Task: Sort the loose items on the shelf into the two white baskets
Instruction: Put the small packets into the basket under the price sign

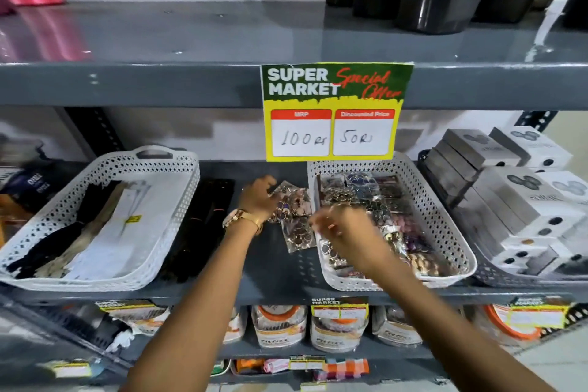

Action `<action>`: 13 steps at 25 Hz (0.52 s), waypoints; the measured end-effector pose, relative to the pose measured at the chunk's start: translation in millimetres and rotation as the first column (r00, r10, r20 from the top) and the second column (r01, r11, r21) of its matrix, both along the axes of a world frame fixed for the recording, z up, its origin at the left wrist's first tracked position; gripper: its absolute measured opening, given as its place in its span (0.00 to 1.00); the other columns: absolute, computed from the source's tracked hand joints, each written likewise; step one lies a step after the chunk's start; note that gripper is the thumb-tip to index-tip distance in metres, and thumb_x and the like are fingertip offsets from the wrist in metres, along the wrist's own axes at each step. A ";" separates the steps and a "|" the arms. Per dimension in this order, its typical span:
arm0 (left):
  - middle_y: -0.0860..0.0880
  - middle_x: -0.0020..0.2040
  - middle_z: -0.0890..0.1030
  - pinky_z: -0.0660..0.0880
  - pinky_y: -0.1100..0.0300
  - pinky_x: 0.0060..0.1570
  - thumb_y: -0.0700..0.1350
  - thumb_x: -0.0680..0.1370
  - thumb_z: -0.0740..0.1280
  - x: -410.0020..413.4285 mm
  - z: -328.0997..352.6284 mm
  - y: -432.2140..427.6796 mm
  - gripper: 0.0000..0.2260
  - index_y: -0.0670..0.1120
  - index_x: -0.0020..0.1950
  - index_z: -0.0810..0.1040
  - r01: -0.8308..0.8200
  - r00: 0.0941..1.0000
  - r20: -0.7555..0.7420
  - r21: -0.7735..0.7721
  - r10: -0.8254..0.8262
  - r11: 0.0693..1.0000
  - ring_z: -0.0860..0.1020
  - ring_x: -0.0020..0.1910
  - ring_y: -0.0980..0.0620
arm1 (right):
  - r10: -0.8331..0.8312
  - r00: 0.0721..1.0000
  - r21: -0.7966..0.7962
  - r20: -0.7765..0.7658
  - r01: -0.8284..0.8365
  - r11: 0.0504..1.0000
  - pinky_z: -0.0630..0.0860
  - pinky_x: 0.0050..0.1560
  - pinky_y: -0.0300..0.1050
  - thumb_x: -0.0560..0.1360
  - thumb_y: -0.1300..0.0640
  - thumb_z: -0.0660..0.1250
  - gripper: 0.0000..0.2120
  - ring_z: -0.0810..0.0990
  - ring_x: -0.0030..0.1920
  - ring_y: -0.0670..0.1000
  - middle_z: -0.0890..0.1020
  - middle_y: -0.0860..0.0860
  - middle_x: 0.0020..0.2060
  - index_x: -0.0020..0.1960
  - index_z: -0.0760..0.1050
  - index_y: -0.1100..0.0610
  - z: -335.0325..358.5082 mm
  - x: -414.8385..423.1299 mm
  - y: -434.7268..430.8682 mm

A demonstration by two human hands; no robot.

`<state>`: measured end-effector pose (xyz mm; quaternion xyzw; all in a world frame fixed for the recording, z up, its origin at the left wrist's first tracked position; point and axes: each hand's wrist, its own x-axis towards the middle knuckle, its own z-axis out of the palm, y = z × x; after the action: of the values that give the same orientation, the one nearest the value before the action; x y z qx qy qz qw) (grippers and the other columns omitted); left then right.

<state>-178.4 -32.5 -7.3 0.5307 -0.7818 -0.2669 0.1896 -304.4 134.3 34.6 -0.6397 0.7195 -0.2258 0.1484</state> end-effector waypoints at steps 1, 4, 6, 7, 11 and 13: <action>0.41 0.61 0.80 0.71 0.52 0.60 0.52 0.71 0.68 0.4 -7.3 -8.9 0.21 0.43 0.61 0.76 0.024 0.997 0.070 0.059 -0.028 0.998 0.76 0.62 0.42 | 0.073 0.997 0.070 -0.002 -0.073 0.995 0.81 0.52 0.40 0.77 0.64 0.62 0.12 0.83 0.50 0.50 0.83 0.52 0.55 0.59 0.77 0.57 -4.6 20.9 -8.9; 0.41 0.65 0.78 0.70 0.50 0.64 0.56 0.68 0.64 -2.5 -13.4 -12.6 0.28 0.45 0.65 0.75 0.179 0.956 0.219 0.094 -0.196 0.979 0.75 0.65 0.41 | 0.145 0.949 0.289 -0.278 -0.061 0.955 0.77 0.57 0.52 0.75 0.69 0.61 0.14 0.78 0.59 0.60 0.79 0.60 0.58 0.61 0.73 0.63 -22.7 59.2 -49.4; 0.39 0.59 0.82 0.74 0.50 0.60 0.54 0.67 0.65 1.1 -14.5 -14.7 0.23 0.44 0.58 0.80 0.159 0.971 0.170 0.074 -0.169 0.985 0.78 0.60 0.38 | 0.079 0.903 0.354 -0.423 0.084 0.931 0.75 0.58 0.52 0.75 0.70 0.61 0.17 0.76 0.63 0.60 0.76 0.59 0.62 0.63 0.72 0.64 -30.7 64.1 -72.4; 0.39 0.56 0.83 0.76 0.51 0.57 0.50 0.69 0.67 5.6 -17.2 -18.3 0.16 0.44 0.53 0.82 0.105 0.983 0.146 0.048 -0.111 0.993 0.80 0.57 0.38 | 0.039 0.892 0.368 -0.451 0.145 0.919 0.75 0.59 0.50 0.76 0.69 0.61 0.17 0.75 0.64 0.58 0.75 0.59 0.63 0.64 0.72 0.63 -35.5 64.9 -81.1; 0.45 0.44 0.82 0.78 0.59 0.39 0.42 0.68 0.74 35.7 -22.9 -26.3 0.05 0.46 0.41 0.80 -0.111 0.989 -0.062 0.280 0.134 0.953 0.81 0.45 0.46 | -0.019 0.879 0.366 -0.476 0.217 0.905 0.76 0.55 0.47 0.78 0.66 0.59 0.17 0.74 0.63 0.57 0.75 0.58 0.64 0.66 0.71 0.62 -54.4 72.8 -88.0; 0.45 0.43 0.79 0.80 0.58 0.31 0.37 0.66 0.76 51.4 -19.4 -27.4 0.12 0.48 0.37 0.74 -0.128 0.942 -0.222 0.458 0.253 0.880 0.78 0.39 0.49 | -0.042 0.900 0.347 -0.434 0.210 0.914 0.75 0.56 0.50 0.79 0.64 0.58 0.16 0.71 0.64 0.61 0.70 0.60 0.66 0.66 0.69 0.61 -61.2 76.5 -83.1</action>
<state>-127.0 -59.9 -26.8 0.5922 -0.6112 -0.4863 0.1979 -227.9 51.3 -26.6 -0.5822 0.8053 0.0529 0.0988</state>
